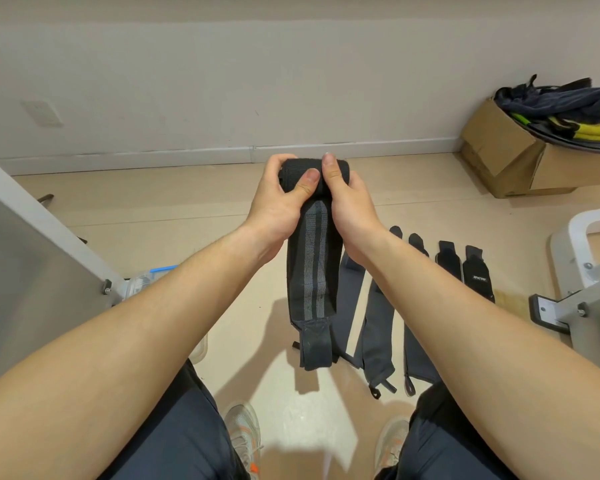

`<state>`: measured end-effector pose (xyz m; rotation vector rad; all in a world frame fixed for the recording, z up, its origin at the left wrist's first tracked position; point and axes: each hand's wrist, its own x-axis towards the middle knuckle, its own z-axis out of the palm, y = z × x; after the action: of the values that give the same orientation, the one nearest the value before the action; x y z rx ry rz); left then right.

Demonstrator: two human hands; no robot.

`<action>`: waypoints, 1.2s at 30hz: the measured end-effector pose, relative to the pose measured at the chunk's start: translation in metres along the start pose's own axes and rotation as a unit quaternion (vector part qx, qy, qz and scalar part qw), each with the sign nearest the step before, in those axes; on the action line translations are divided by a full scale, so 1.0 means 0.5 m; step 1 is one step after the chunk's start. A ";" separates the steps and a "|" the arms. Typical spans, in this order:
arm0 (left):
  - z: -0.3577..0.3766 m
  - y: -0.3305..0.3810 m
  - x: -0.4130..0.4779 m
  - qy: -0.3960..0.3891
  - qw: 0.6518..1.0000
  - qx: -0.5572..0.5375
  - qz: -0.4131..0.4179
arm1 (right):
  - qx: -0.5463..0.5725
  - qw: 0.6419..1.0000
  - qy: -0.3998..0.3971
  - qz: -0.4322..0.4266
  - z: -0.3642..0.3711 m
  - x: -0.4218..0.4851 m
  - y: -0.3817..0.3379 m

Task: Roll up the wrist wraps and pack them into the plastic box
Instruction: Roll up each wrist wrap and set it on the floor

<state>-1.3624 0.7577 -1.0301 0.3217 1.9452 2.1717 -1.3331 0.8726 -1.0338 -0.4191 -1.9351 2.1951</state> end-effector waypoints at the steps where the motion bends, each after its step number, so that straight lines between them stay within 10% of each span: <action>1: -0.001 0.000 0.000 -0.002 1.000 -0.006 -0.002 | 0.012 1.000 0.003 -0.009 -0.002 0.000 -0.001; 36: -0.029 0.016 0.013 0.006 0.995 0.069 -0.072 | 0.028 0.998 -0.036 -0.038 -0.004 -0.011 0.001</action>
<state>-1.3732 0.7449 -1.0238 0.1845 2.0612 1.9606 -1.3271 0.8728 -1.0341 -0.2571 -1.8870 2.2396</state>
